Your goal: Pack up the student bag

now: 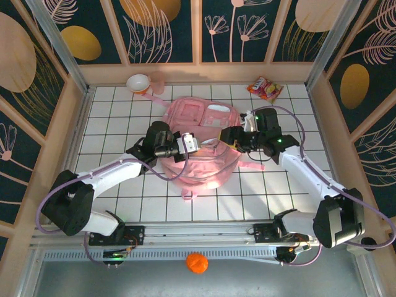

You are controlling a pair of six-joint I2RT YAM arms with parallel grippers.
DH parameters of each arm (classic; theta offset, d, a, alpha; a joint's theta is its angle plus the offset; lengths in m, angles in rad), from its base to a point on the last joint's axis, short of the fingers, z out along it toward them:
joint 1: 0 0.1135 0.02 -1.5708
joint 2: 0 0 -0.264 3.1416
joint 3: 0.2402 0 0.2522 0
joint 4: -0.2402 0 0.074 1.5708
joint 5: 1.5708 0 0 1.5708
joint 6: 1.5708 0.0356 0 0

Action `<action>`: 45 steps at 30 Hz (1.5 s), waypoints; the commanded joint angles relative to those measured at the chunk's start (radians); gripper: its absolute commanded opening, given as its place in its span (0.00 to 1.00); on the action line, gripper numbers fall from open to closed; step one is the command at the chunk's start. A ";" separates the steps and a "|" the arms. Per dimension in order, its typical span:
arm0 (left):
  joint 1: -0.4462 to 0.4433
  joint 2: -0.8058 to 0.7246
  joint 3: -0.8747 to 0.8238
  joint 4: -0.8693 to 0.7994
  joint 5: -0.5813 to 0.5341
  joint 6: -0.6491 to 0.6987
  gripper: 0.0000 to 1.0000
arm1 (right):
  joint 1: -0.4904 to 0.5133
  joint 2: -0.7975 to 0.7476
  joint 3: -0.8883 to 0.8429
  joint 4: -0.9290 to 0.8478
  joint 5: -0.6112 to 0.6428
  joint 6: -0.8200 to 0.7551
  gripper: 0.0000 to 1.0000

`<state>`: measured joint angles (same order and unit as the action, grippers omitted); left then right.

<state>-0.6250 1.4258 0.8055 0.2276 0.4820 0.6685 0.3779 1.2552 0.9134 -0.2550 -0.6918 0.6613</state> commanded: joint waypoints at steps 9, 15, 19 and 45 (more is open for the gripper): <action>-0.008 -0.037 0.005 0.098 0.119 0.045 0.00 | 0.041 0.100 -0.004 0.180 -0.063 0.156 0.52; -0.007 -0.040 0.006 0.086 0.144 0.082 0.00 | 0.056 0.133 -0.005 0.167 -0.053 0.181 0.54; -0.007 -0.035 0.009 0.060 0.195 0.133 0.00 | 0.056 0.145 -0.024 0.241 -0.046 0.241 0.43; 0.184 -0.174 0.010 -0.045 0.023 -0.182 0.58 | 0.378 0.044 -0.201 0.808 0.572 0.596 0.00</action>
<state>-0.4500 1.3586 0.8074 0.1455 0.5503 0.6464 0.7116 1.2888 0.6739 0.3653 -0.1993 1.2381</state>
